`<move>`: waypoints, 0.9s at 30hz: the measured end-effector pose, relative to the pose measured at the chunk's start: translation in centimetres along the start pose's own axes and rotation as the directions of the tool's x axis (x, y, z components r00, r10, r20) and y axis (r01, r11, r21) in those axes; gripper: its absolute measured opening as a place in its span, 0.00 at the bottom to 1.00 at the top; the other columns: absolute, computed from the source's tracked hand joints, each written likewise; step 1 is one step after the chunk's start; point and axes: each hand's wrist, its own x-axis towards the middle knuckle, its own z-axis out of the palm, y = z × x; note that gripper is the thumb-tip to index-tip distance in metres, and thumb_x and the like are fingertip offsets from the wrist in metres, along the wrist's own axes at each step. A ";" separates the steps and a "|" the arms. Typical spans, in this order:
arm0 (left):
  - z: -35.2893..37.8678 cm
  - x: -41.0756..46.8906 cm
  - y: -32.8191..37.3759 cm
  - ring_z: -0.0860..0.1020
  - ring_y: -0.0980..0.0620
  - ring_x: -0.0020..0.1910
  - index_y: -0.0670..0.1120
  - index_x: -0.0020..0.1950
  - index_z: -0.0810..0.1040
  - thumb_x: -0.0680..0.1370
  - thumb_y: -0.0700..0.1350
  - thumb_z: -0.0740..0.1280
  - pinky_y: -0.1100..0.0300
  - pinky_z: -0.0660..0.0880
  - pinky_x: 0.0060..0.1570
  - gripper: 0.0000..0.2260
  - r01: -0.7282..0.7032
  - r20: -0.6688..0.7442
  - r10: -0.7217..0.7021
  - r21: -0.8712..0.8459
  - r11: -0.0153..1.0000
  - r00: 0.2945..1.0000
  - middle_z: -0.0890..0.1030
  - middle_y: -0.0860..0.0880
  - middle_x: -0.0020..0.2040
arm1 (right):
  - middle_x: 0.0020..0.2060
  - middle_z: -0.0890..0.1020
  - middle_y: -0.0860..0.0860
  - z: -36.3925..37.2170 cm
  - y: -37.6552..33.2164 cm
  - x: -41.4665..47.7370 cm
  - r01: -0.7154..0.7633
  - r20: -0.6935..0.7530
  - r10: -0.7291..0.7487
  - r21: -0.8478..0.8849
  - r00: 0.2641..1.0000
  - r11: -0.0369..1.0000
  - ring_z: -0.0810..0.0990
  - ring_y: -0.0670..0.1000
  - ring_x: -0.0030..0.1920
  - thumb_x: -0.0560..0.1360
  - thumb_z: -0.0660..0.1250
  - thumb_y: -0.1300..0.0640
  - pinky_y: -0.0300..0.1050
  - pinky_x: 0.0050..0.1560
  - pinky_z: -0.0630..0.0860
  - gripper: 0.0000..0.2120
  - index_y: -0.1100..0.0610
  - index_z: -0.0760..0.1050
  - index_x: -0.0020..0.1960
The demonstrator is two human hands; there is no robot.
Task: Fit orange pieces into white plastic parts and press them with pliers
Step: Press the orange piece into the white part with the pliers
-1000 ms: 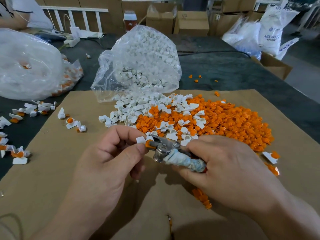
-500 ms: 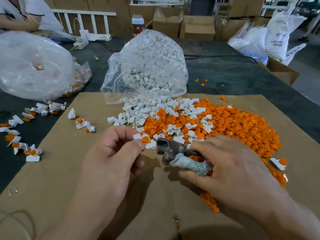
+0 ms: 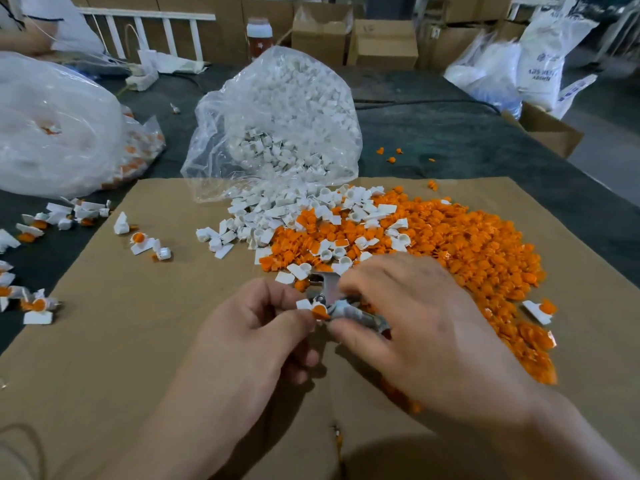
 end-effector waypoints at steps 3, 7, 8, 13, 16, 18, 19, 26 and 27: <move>0.1 -0.7 0.3 0.81 0.53 0.27 0.55 0.41 0.80 0.76 0.43 0.69 0.66 0.74 0.28 0.07 -0.139 0.027 0.137 0.073 0.988 0.990 0.82 0.46 0.29 | 0.37 0.77 0.47 0.3 -0.6 0.0 0.084 -0.012 -0.084 -0.007 0.996 0.996 0.75 0.49 0.39 0.76 0.65 0.50 0.44 0.41 0.64 0.07 0.53 0.77 0.45; 0.0 -1.2 0.7 0.78 0.56 0.27 0.54 0.40 0.81 0.75 0.50 0.72 0.70 0.72 0.28 0.04 -0.291 0.059 0.289 0.036 0.956 0.956 0.82 0.47 0.29 | 0.37 0.77 0.48 0.1 -0.4 -0.2 0.069 -0.002 -0.069 0.041 0.998 0.997 0.74 0.49 0.38 0.78 0.64 0.53 0.43 0.40 0.67 0.07 0.54 0.78 0.44; -0.1 -1.1 0.6 0.78 0.55 0.27 0.54 0.40 0.82 0.73 0.49 0.70 0.69 0.73 0.28 0.03 -0.293 0.061 0.293 -0.004 0.956 0.954 0.81 0.46 0.29 | 0.37 0.77 0.48 0.0 -0.4 -0.3 0.072 -0.004 -0.072 0.070 0.997 0.995 0.74 0.49 0.38 0.79 0.62 0.53 0.44 0.39 0.69 0.09 0.54 0.78 0.44; -0.7 -0.7 0.2 0.78 0.48 0.28 0.49 0.43 0.82 0.66 0.56 0.75 0.60 0.74 0.26 0.13 -0.088 0.254 0.144 -0.221 0.971 0.956 0.79 0.43 0.32 | 0.38 0.76 0.49 -0.3 -0.4 -0.5 0.101 -0.007 -0.101 0.160 0.995 0.982 0.74 0.50 0.38 0.80 0.56 0.52 0.50 0.39 0.74 0.14 0.56 0.77 0.45; -1.0 -0.5 0.0 0.76 0.51 0.23 0.46 0.43 0.82 0.64 0.57 0.79 0.63 0.71 0.21 0.17 -0.069 0.301 0.155 -0.278 0.958 0.941 0.78 0.45 0.30 | 0.37 0.74 0.47 -0.7 -0.7 -0.6 0.093 0.015 -0.101 0.257 0.995 0.962 0.72 0.48 0.38 0.81 0.55 0.51 0.50 0.37 0.72 0.15 0.55 0.75 0.43; -1.1 -0.4 0.0 0.76 0.52 0.23 0.48 0.44 0.83 0.62 0.61 0.80 0.64 0.70 0.21 0.20 -0.125 0.308 0.205 -0.259 0.958 0.929 0.78 0.47 0.29 | 0.36 0.73 0.46 -0.7 -0.8 -0.8 0.085 0.024 -0.099 0.343 0.995 0.935 0.72 0.48 0.37 0.80 0.54 0.49 0.49 0.36 0.71 0.15 0.55 0.74 0.42; -1.2 -0.3 -0.1 0.76 0.53 0.23 0.49 0.44 0.83 0.63 0.62 0.80 0.65 0.71 0.21 0.20 -0.160 0.311 0.234 -0.246 0.956 0.921 0.78 0.48 0.29 | 0.35 0.73 0.46 -0.6 -0.9 -0.8 0.052 0.038 -0.074 0.408 0.997 0.911 0.73 0.48 0.37 0.80 0.55 0.48 0.48 0.36 0.71 0.15 0.54 0.73 0.40; -1.3 -0.8 -1.4 0.80 0.56 0.29 0.59 0.54 0.79 0.77 0.65 0.67 0.64 0.76 0.29 0.13 -0.620 0.246 0.576 0.172 0.766 0.780 0.81 0.55 0.38 | 0.20 0.67 0.49 -0.8 -1.7 -0.3 -0.648 0.647 0.063 0.762 0.760 -0.017 0.63 0.48 0.19 0.67 0.59 0.52 0.39 0.23 0.59 0.11 0.53 0.71 0.27; -1.2 -0.9 -1.2 0.80 0.54 0.29 0.59 0.53 0.80 0.76 0.67 0.67 0.62 0.76 0.28 0.14 -0.584 0.219 0.548 0.165 0.795 0.807 0.81 0.54 0.37 | 0.21 0.69 0.48 -0.8 -1.6 -0.4 -0.628 0.623 0.082 0.776 0.778 0.062 0.66 0.47 0.20 0.67 0.60 0.50 0.40 0.24 0.63 0.11 0.53 0.72 0.28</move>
